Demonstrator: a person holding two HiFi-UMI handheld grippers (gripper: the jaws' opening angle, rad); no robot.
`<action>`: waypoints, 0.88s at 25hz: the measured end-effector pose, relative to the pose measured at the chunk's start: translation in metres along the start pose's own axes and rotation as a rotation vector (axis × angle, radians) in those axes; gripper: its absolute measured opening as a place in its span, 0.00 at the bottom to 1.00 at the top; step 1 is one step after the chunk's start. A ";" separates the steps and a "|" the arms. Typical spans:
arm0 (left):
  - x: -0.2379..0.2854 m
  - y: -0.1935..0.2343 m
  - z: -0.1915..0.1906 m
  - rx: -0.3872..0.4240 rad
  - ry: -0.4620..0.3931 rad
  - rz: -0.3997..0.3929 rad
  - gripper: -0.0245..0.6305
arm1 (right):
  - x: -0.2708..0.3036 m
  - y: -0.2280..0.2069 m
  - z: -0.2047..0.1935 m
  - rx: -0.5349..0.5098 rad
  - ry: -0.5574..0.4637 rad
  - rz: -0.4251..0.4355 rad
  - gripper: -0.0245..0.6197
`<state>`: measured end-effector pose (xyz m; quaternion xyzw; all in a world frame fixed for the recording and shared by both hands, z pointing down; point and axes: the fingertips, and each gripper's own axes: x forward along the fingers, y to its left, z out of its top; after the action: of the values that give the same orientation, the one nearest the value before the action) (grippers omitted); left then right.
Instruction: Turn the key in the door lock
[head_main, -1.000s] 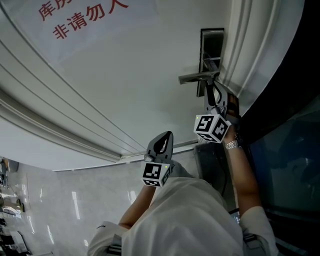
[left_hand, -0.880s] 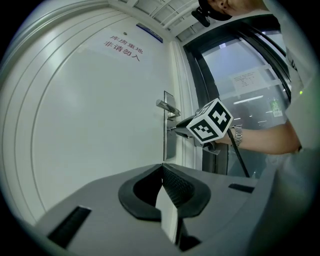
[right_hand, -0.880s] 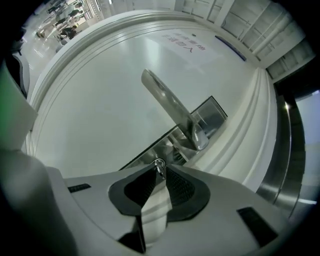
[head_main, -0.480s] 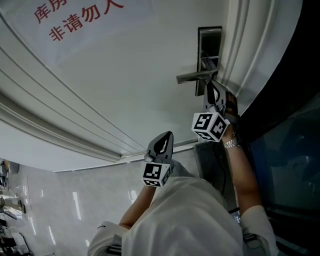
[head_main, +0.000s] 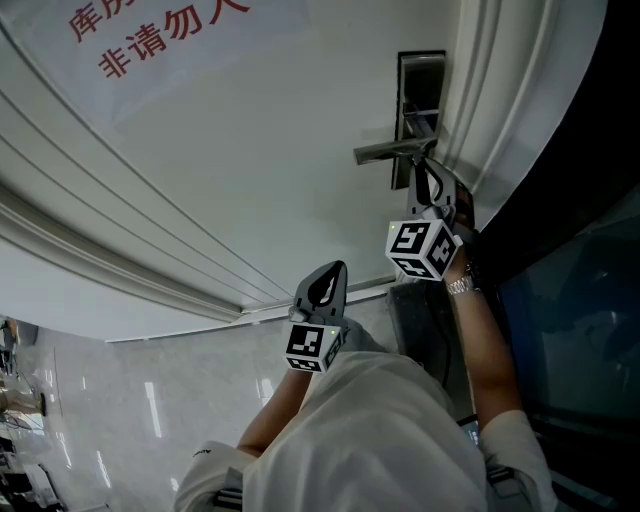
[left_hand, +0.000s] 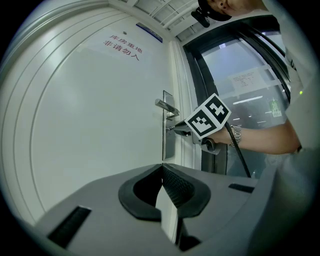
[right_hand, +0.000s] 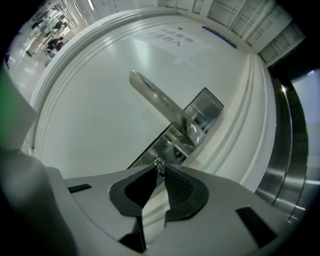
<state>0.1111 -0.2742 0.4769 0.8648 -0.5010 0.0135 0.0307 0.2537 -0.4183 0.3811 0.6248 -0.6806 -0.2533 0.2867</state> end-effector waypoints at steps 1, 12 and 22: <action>0.000 0.000 0.000 0.001 0.001 0.000 0.05 | 0.000 0.000 0.000 0.005 0.001 0.002 0.11; -0.002 0.000 -0.002 0.004 0.009 -0.001 0.05 | -0.001 -0.003 0.000 0.248 -0.011 0.066 0.05; -0.003 0.000 -0.003 0.002 0.010 0.010 0.05 | 0.000 -0.005 -0.001 0.483 -0.021 0.125 0.05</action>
<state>0.1097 -0.2718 0.4794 0.8623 -0.5050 0.0185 0.0322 0.2578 -0.4185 0.3787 0.6293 -0.7616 -0.0715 0.1373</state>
